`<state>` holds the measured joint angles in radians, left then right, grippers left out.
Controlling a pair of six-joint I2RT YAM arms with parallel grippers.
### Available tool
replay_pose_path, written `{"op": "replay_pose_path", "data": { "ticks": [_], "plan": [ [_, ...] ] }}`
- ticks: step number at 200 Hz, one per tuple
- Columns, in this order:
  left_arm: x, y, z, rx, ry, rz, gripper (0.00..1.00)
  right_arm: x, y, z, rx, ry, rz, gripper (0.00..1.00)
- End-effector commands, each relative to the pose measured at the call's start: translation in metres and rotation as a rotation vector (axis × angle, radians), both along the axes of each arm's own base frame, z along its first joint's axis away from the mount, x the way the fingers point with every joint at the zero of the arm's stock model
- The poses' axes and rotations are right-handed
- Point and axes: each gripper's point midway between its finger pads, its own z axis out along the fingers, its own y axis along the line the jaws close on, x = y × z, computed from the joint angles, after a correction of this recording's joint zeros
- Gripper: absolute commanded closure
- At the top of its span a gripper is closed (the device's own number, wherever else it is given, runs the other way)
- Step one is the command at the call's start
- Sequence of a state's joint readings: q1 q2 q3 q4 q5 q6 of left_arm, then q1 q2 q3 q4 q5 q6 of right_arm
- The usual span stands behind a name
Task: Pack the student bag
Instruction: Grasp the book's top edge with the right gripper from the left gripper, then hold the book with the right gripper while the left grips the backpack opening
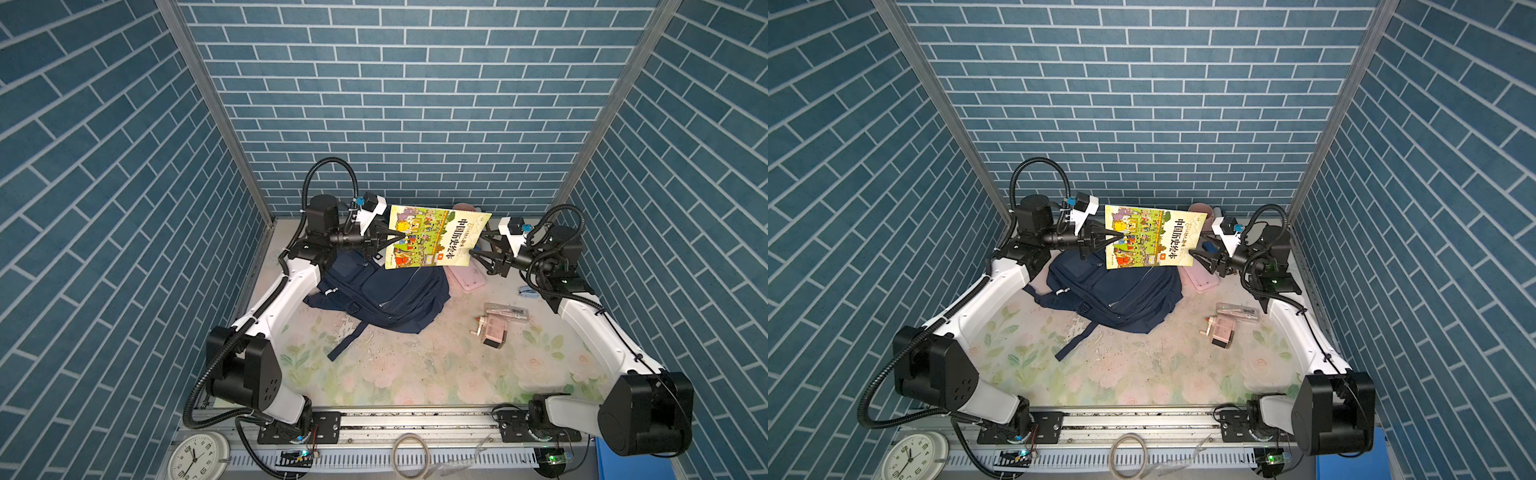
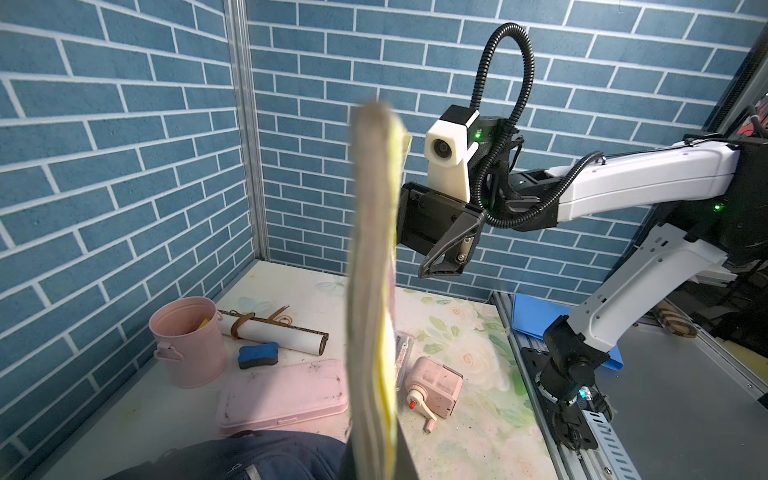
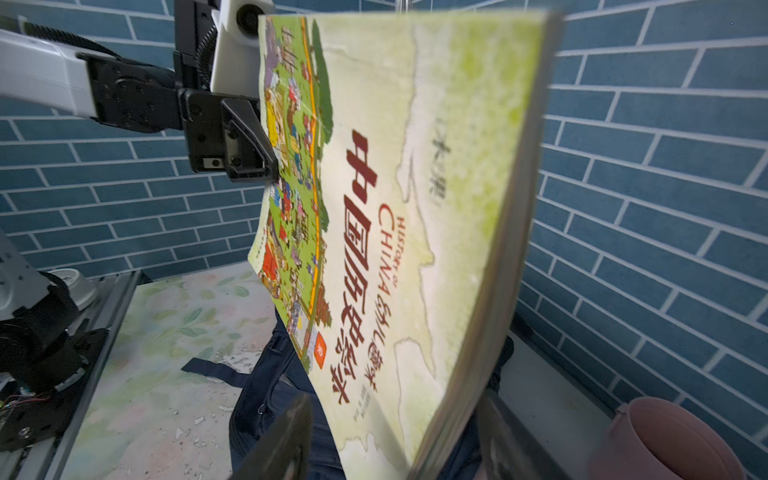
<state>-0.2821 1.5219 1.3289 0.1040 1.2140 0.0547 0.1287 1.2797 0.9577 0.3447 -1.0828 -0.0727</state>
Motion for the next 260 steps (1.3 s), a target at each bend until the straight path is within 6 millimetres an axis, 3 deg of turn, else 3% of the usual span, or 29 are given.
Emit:
{"op": "replay_pose_path", "data": {
  "ticks": [1, 37, 71, 77, 81, 100, 118, 150, 175, 185, 207, 230, 260],
  "plan": [
    [-0.011, -0.003, 0.01, -0.025, -0.031, -0.048, 1.0, -0.012, 0.008, 0.011, 0.051, -0.005, 0.102, 0.4],
    [-0.01, -0.004, 0.006, -0.019, -0.015, -0.058, 1.0, -0.009, 0.01, 0.01, 0.078, 0.051, 0.138, 0.53],
    [0.003, -0.004, -0.004, -0.001, 0.011, 0.002, 1.0, -0.014, 0.011, 0.006, 0.096, 0.133, 0.17, 0.95],
    [0.012, -0.002, -0.008, 0.015, 0.023, 0.053, 0.67, -0.015, 0.01, 0.007, 0.099, 0.14, 0.172, 1.0],
    [0.018, -0.001, -0.011, 0.026, 0.033, 0.093, 0.56, -0.016, 0.01, 0.007, 0.1, 0.148, 0.173, 1.0],
    [0.044, 0.012, -0.018, 0.055, 0.062, 0.267, 0.25, -0.019, 0.008, 0.009, 0.102, 0.159, 0.153, 1.0],
    [0.064, 0.03, -0.022, 0.057, 0.113, 0.395, 0.13, -0.015, 0.001, 0.002, 0.082, 0.186, 0.063, 1.0],
    [0.096, 0.073, -0.05, 0.153, 0.268, 0.698, 0.14, 0.002, -0.027, -0.025, 0.041, 0.289, -0.253, 1.0],
    [0.097, 0.097, -0.089, 0.289, 0.337, 0.867, 0.21, 0.014, -0.058, -0.043, 0.022, 0.408, -0.506, 1.0],
    [0.089, 0.094, -0.1, 0.344, 0.325, 0.89, 0.23, 0.017, -0.068, -0.049, 0.012, 0.447, -0.584, 1.0],
    [0.058, 0.066, -0.127, 0.461, 0.265, 0.872, 0.24, 0.02, -0.087, -0.061, 0.016, 0.551, -0.726, 1.0],
    [0.03, 0.043, -0.162, 0.525, 0.258, 0.847, 0.28, 0.015, -0.092, -0.065, 0.017, 0.578, -0.759, 1.0],
    [0.009, 0.018, -0.195, 0.602, 0.244, 0.813, 0.32, 0.01, -0.098, -0.063, 0.081, 0.566, -0.794, 1.0]
  ]
}}
